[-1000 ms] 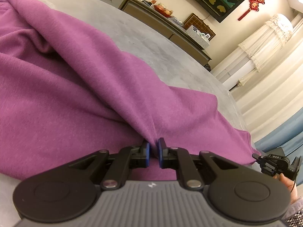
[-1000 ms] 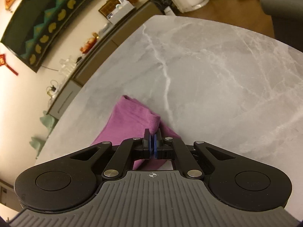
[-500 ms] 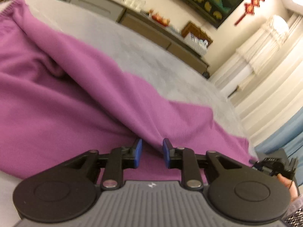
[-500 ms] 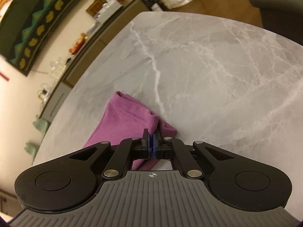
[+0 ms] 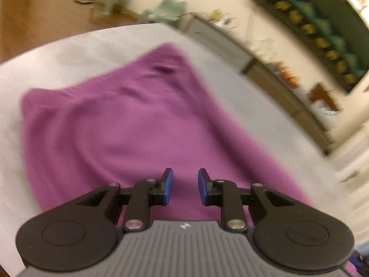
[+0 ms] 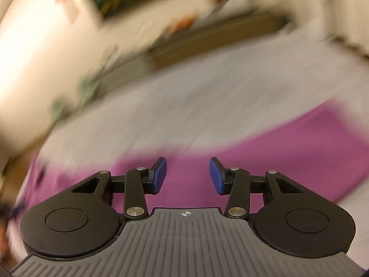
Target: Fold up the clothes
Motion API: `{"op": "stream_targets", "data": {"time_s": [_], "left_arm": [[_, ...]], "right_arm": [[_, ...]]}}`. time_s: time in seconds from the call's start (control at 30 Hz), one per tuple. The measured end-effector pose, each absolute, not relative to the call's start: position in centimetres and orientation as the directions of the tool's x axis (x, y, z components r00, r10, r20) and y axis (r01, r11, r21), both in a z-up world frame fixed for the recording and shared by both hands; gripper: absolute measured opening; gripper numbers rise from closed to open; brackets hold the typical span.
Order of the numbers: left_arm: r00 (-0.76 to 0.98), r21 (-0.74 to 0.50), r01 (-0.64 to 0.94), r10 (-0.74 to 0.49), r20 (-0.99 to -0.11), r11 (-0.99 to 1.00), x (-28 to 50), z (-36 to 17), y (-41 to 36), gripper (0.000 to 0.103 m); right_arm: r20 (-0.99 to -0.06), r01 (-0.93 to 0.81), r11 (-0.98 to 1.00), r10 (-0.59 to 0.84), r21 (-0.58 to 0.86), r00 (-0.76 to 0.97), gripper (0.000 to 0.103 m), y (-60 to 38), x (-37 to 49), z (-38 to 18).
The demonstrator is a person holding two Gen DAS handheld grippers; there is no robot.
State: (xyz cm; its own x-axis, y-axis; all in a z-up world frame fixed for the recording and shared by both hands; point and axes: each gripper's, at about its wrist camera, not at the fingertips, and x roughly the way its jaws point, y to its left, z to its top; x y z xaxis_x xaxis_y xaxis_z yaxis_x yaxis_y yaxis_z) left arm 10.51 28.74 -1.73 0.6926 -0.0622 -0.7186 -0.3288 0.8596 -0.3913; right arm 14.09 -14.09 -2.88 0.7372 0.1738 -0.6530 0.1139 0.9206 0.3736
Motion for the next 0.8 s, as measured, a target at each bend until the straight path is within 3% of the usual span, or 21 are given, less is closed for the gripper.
{"op": "stream_targets", "data": {"time_s": [0.03, 0.07, 0.1, 0.13, 0.27, 0.3, 0.33, 0.37, 0.43, 0.53, 0.6, 0.67, 0.73, 0.8], "left_arm": [[0.699, -0.4, -0.33, -0.063, -0.712, 0.855, 10.3, -2.3, 30.3, 0.004], [0.704, -0.412, -0.355, -0.05, -0.708, 0.839, 10.0, -2.5, 31.8, 0.004], [0.707, -0.428, -0.4, -0.024, -0.707, 0.81, 9.6, -2.4, 33.3, 0.004], [0.708, -0.442, -0.444, 0.002, -0.706, 0.779, 9.3, -2.4, 34.9, 0.004], [0.725, -0.519, -0.504, 0.012, -0.689, 0.69, 8.9, -1.8, 38.1, 0.003], [0.73, -0.534, -0.501, 0.001, -0.684, 0.681, 9.0, -1.5, 38.4, 0.007], [0.735, -0.549, -0.498, -0.01, -0.679, 0.671, 9.0, -1.1, 38.6, 0.017], [0.747, -0.565, -0.469, -0.037, -0.664, 0.679, 9.5, -0.5, 38.5, 0.023], [0.772, -0.585, -0.362, -0.118, -0.625, 0.726, 11.2, 1.2, 37.4, 0.027], [0.766, -0.564, -0.251, -0.196, -0.613, 0.787, 14.9, 2.6, 36.0, 0.033], [0.755, -0.567, -0.262, -0.199, -0.624, 0.781, 16.8, 2.0, 36.3, 0.033], [0.748, -0.628, -0.294, -0.236, -0.621, 0.72, 17.7, 0.9, 37.2, 0.033], [0.756, -0.709, -0.295, -0.298, -0.583, 0.641, 18.0, 0.1, 38.2, 0.033], [0.769, -0.737, -0.274, -0.32, -0.554, 0.618, 18.1, 0.0, 38.6, 0.038]], "right_arm": [[-0.675, 0.093, 0.925, 0.197, 0.368, 0.711, 0.044, -13.1, 14.6, -3.6], [-0.681, 0.109, 0.928, 0.178, 0.356, 0.71, 0.034, -13.4, 14.6, -3.7], [-0.687, 0.125, 0.93, 0.159, 0.345, 0.709, 0.023, -13.7, 14.5, -3.9], [-0.693, 0.14, 0.933, 0.141, 0.333, 0.708, 0.0, -14.0, 14.5, -4.0], [-0.716, 0.207, 0.938, 0.058, 0.277, 0.696, 0.0, -15.1, 14.3, -4.4], [-0.725, 0.232, 0.94, 0.021, 0.248, 0.688, 0.0, -14.8, 14.4, -4.1], [-0.734, 0.257, 0.941, -0.015, 0.219, 0.679, 0.0, -14.5, 14.4, -3.8], [-0.731, 0.244, 0.95, -0.024, 0.196, 0.681, 0.02, -13.1, 14.7, -3.3], [-0.7, 0.116, 0.98, 0.032, 0.163, 0.713, 0.042, -7.5, 15.7, -1.9], [-0.656, -0.078, 0.992, 0.125, 0.1, 0.745, 0.047, 1.0, 17.2, 0.2], [-0.629, -0.204, 0.978, 0.191, 0.052, 0.754, 0.06, 6.7, 18.2, 1.6], [-0.604, -0.325, 0.946, 0.258, -0.002, 0.754, 0.081, 12.3, 19.2, 3.1], [-0.583, -0.439, 0.897, 0.326, -0.058, 0.744, 0.089, 18.0, 20.2, 4.5], [-0.605, -0.523, 0.846, 0.365, -0.102, 0.708, 0.09, 23.2, 22.5, 3.8]]}}
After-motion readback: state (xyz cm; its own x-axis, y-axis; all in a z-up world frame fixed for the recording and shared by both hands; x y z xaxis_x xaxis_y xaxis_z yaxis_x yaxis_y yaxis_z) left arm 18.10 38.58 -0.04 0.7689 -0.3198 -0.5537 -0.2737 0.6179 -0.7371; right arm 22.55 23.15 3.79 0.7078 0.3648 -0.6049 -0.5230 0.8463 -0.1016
